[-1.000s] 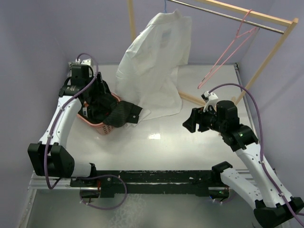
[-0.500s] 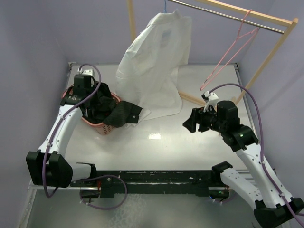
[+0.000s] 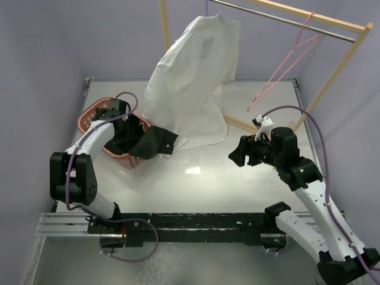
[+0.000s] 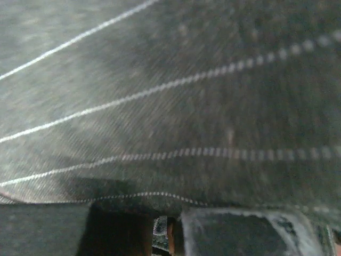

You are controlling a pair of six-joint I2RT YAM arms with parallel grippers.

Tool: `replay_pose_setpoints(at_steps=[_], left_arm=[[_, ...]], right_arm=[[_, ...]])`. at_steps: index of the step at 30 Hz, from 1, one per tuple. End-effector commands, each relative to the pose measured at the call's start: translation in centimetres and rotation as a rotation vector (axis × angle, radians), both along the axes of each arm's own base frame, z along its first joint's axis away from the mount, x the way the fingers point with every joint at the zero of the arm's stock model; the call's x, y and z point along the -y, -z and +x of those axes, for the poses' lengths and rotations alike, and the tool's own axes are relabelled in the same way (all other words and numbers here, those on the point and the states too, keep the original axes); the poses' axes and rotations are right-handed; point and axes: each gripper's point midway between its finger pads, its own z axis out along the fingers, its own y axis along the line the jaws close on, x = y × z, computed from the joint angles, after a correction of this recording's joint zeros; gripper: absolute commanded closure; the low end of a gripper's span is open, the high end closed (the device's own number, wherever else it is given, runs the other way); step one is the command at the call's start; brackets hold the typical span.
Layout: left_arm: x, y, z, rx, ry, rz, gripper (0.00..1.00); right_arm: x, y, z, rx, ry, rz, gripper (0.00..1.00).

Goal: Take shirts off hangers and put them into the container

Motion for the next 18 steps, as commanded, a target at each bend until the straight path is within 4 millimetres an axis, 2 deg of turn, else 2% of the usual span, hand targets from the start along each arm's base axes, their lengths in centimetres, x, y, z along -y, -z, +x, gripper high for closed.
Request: replay_pose_setpoints(at_steps=[1,3,7,10,12,14,16,18], left_arm=[[0.8,-0.7,1.0,-0.004,0.025,-0.026,0.79],[0.5,-2.0,1.1,0.052,0.013,-0.019,0.66],[0.0,-5.4,1.1,0.174,-0.004,-0.004,0.51],[0.3,-8.7,1.0,0.252,-0.005,-0.021,0.49],[1.2,-11.7,1.0,0.329,0.011,-0.055,0.49],[3.4,-14.9,0.7,0.418,0.085,-0.129,0.48],[6.9,-17.5,0.1,0.485,0.231,-0.218,0.49],[10.4,-18.3,-1.3,0.473,0.387,-0.241,0.49]], right_arm=[[-0.1,-0.9,0.4,0.050,0.005,0.024,0.29],[-0.2,-0.8,0.4,0.049,0.003,0.026,0.29],[-0.2,-0.7,0.4,0.040,-0.001,0.024,0.29],[-0.1,-0.9,0.3,0.043,0.002,0.020,0.29],[-0.1,-0.9,0.3,0.044,0.005,0.020,0.29],[-0.1,-0.9,0.3,0.042,0.007,0.021,0.29],[-0.1,-0.8,0.3,0.038,0.009,0.025,0.29],[-0.2,-0.7,0.3,0.034,0.009,0.029,0.29]])
